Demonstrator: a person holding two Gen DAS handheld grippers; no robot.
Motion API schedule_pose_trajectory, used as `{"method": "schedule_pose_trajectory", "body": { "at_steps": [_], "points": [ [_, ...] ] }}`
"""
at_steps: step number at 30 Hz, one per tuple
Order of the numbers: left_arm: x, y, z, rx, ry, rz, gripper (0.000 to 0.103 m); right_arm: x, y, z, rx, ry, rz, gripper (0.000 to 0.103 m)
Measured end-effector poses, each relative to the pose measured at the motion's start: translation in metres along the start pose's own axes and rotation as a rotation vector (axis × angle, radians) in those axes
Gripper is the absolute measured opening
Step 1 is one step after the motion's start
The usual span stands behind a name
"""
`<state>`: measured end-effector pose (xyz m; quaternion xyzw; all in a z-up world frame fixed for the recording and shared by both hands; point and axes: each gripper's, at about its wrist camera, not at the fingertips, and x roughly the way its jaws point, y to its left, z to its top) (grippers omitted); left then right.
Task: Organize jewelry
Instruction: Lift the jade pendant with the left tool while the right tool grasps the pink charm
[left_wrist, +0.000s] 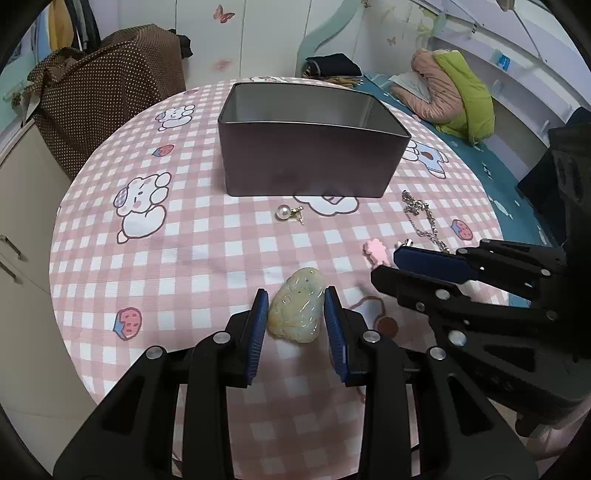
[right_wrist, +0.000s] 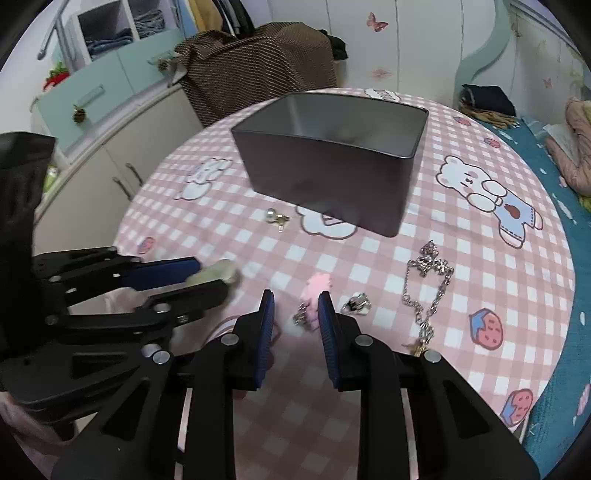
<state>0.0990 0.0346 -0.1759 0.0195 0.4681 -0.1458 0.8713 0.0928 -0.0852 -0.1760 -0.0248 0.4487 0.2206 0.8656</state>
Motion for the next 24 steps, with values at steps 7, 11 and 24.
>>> {"method": "schedule_pose_trajectory", "body": {
  "at_steps": [7,11,24],
  "points": [
    [0.001,0.005,0.004,-0.002,-0.006,-0.005,0.031,0.012,0.007,0.003,-0.058,0.005,-0.093,0.023],
    [0.003,0.009,0.006,-0.01,-0.008,-0.012,0.031,0.016,0.007,0.004,-0.085,-0.003,-0.124,0.016],
    [0.0,0.018,0.021,-0.026,-0.045,-0.019,0.031,-0.001,0.002,0.018,-0.046,-0.05,-0.055,0.015]
  ]
}}
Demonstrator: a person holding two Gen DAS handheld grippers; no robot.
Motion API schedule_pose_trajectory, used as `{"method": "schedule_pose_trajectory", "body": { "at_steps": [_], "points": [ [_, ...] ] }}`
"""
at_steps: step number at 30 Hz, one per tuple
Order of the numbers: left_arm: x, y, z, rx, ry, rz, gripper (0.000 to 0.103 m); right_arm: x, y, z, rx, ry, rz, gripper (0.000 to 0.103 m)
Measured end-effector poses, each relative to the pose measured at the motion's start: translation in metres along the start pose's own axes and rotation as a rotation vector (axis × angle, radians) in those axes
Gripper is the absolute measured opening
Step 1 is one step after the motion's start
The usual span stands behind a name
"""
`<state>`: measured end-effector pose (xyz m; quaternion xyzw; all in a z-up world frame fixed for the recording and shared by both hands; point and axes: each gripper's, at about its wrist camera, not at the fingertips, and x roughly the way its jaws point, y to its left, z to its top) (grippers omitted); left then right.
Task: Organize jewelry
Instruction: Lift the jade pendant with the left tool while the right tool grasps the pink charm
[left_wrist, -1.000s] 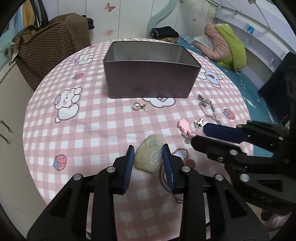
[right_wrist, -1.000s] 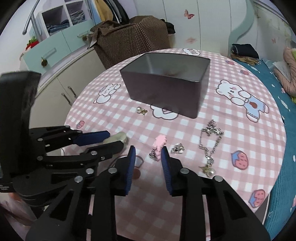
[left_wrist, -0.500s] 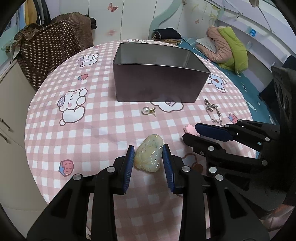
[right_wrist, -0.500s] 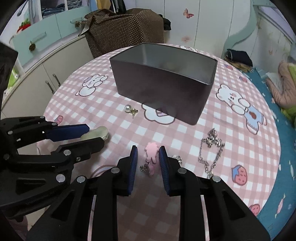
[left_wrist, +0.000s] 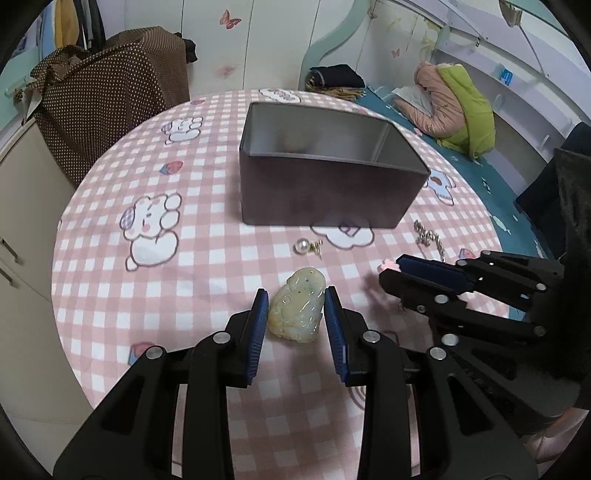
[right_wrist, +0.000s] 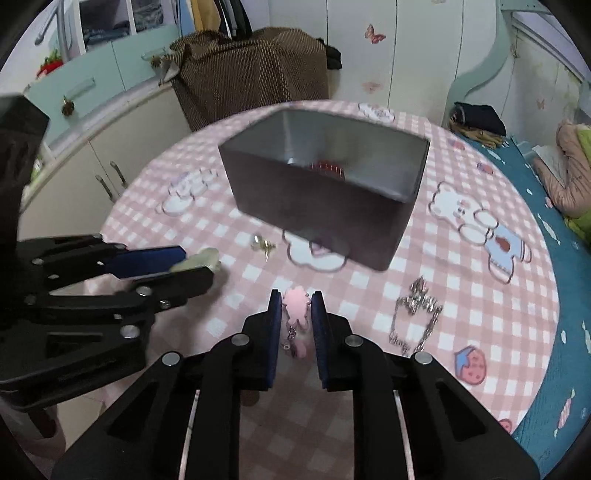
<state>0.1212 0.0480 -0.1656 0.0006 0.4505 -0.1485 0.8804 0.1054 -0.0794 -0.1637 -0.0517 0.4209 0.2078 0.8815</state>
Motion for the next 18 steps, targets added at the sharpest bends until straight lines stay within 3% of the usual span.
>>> {"method": "schedule_pose_trajectory", "body": {
  "at_steps": [10,18],
  "points": [
    [0.0,-0.003,0.029,0.021,-0.042,-0.032,0.031,-0.031,-0.013,0.033,0.002,-0.134,-0.02,0.015],
    [-0.001,-0.007,0.053,0.047,-0.074,-0.094,0.031,-0.023,-0.04,0.051,0.05,-0.157,-0.053,0.015]
  ]
}}
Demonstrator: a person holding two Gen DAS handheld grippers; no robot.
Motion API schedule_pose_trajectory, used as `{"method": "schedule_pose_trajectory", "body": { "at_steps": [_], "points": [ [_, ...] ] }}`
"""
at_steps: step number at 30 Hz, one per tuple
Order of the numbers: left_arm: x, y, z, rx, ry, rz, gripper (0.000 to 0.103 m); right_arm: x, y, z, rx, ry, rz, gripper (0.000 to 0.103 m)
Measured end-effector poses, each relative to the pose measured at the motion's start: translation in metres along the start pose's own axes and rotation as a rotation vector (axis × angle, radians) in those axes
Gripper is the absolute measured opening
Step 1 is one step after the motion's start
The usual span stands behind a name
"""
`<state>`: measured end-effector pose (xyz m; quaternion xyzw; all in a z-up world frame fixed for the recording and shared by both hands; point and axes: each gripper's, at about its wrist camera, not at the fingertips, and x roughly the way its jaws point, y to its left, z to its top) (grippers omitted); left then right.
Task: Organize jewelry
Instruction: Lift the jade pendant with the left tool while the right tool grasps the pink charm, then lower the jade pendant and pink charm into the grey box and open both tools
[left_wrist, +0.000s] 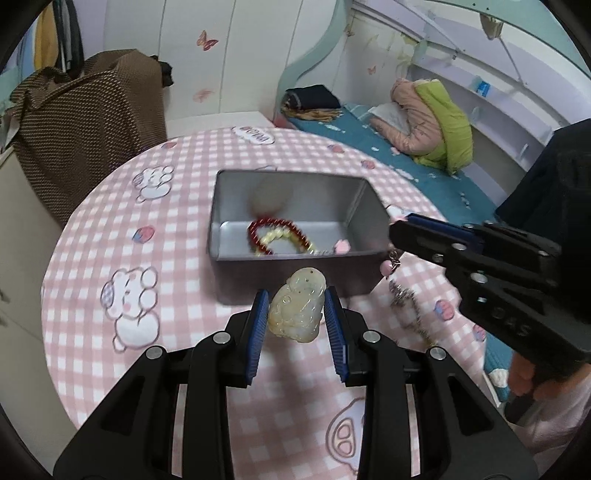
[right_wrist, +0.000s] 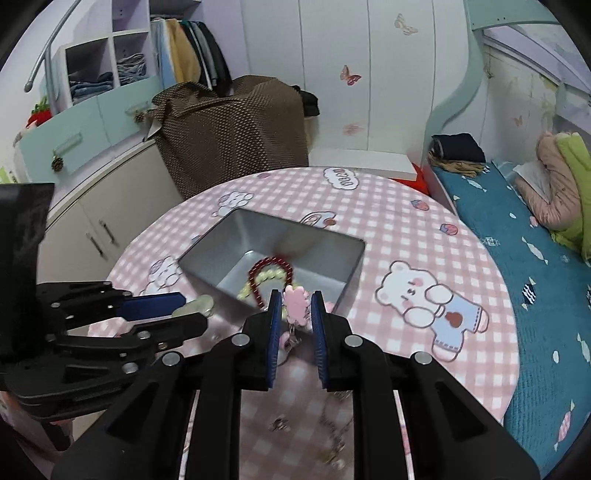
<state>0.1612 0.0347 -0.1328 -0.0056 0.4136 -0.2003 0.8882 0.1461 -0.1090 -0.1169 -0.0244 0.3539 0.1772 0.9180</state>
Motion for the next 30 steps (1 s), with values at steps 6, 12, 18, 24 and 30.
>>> {"method": "schedule_pose_trajectory", "body": {
  "at_steps": [6,12,18,24,30],
  "points": [
    [0.004,-0.002,0.014,0.021,-0.015,-0.003,0.031,0.007,-0.004,0.01,0.007,-0.01,0.01,0.015],
    [0.001,-0.003,0.029,0.041,-0.046,-0.036,0.031,0.008,-0.01,0.022,0.003,-0.036,0.016,0.015],
    [0.014,-0.002,0.044,0.044,-0.038,-0.027,0.031,0.024,-0.015,0.023,0.006,0.006,0.016,0.015],
    [0.025,-0.004,0.058,0.058,-0.03,-0.037,0.031,0.023,-0.021,0.026,0.018,-0.005,0.008,0.018],
    [0.038,-0.014,0.066,0.082,-0.012,-0.053,0.031,0.016,-0.043,0.027,0.084,-0.031,-0.05,0.05]
  ]
}}
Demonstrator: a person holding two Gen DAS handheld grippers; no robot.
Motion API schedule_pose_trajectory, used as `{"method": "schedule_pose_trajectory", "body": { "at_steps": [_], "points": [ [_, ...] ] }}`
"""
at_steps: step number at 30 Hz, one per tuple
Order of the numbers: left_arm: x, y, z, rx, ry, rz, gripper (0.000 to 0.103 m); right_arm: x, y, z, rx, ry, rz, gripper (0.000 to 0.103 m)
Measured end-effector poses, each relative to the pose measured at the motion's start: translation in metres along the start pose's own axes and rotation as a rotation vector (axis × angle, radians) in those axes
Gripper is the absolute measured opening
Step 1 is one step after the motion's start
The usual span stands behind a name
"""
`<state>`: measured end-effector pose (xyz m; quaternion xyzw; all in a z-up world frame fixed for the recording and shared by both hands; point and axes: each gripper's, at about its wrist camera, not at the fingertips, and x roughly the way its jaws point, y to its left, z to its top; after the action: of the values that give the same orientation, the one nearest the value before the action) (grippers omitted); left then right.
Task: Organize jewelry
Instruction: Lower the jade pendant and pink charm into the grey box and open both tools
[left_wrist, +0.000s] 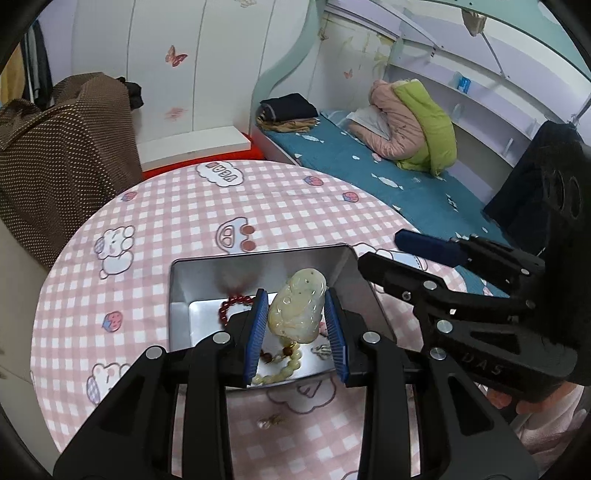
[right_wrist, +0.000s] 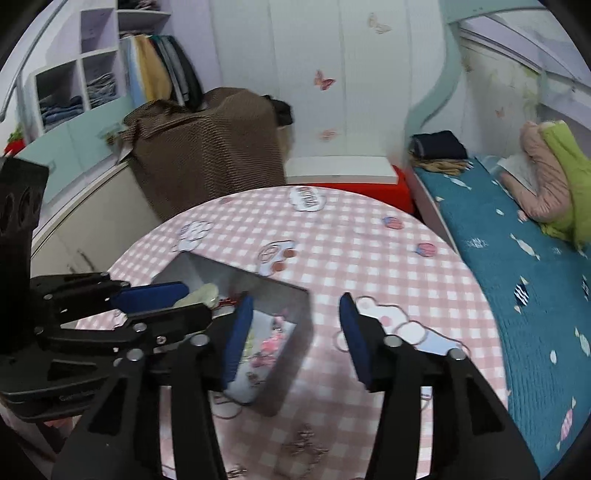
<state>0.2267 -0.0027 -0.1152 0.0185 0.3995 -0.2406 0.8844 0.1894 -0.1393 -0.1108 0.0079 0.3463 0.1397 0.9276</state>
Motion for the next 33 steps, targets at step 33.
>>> {"method": "schedule_pose_trajectory", "body": {
  "at_steps": [33],
  "points": [
    [0.037,0.002,-0.004,-0.024,0.129,0.189,0.047,-0.014,-0.047,-0.011,0.113,-0.011,-0.071,0.065]
  ]
}}
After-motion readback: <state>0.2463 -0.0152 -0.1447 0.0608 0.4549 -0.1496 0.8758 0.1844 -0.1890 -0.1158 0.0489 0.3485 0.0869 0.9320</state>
